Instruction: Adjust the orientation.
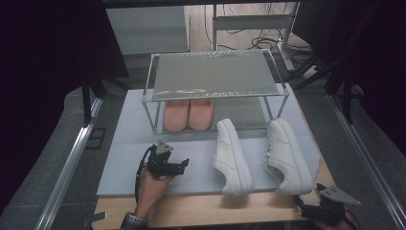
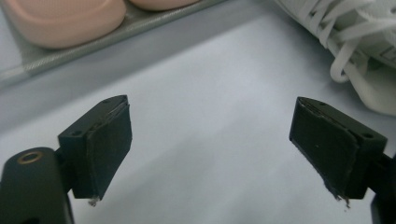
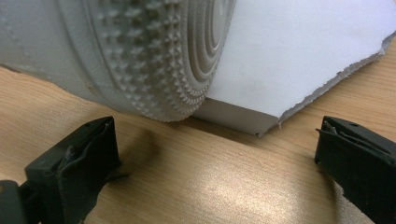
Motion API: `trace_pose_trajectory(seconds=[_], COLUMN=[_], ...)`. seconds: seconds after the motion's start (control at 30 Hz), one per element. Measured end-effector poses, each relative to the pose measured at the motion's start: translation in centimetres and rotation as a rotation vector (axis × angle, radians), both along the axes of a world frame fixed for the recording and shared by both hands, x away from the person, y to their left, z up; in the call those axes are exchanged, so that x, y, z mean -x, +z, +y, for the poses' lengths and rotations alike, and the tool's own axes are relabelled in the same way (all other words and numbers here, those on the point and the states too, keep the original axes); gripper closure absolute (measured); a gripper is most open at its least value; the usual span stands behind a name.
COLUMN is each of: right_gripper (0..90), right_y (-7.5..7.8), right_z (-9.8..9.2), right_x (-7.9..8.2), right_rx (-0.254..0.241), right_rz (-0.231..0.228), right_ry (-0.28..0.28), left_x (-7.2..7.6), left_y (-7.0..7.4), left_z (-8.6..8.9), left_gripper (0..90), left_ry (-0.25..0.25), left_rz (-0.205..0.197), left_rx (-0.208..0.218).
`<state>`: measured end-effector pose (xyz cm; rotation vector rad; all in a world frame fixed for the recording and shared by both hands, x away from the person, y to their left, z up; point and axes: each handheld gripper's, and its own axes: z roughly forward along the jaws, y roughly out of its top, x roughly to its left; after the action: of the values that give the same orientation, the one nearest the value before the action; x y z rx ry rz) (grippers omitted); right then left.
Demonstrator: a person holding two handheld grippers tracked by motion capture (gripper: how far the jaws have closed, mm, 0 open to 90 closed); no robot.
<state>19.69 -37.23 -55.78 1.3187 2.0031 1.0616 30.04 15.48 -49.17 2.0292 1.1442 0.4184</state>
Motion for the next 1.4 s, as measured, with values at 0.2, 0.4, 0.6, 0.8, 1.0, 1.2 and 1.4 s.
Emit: trace_pose_trajectory(seconds=[0.2,0.4,0.6,0.8,1.0,1.2,1.4], right_gripper=[0.0,0.0,0.0,0.0,0.0,0.0,0.0], right_y=[0.0,0.1,0.1,0.2,0.3,0.6,0.9], right_z=[0.0,0.0,0.0,0.0,0.0,0.1,0.2], right_x=[0.0,0.0,0.0,-0.1,-0.2,-0.2,-0.2], right_rx=[0.000,0.001,0.003,0.009,0.018,0.030,0.043], right_rz=[0.004,0.005,0.009,0.018,0.031,0.061,0.087], right_ry=[-0.003,-0.002,0.000,0.007,0.012,0.025,0.041], left_x=[1.5,3.3,5.1,6.0,6.3,6.3,6.3], left_y=[-1.0,-1.7,-2.8,-4.0,-4.7,-4.7,-4.7], left_z=[1.7,3.1,4.2,4.7,4.5,4.6,4.6], left_gripper=[10.9,10.9,10.9,10.8,9.8,9.8,9.9], left_ry=[0.021,0.048,0.078,0.102,0.106,0.106,0.107], left_rz=[0.015,0.004,-0.002,-0.018,-0.080,-0.081,-0.081], left_rx=[0.030,0.027,0.008,-0.008,-0.019,-0.015,-0.016])
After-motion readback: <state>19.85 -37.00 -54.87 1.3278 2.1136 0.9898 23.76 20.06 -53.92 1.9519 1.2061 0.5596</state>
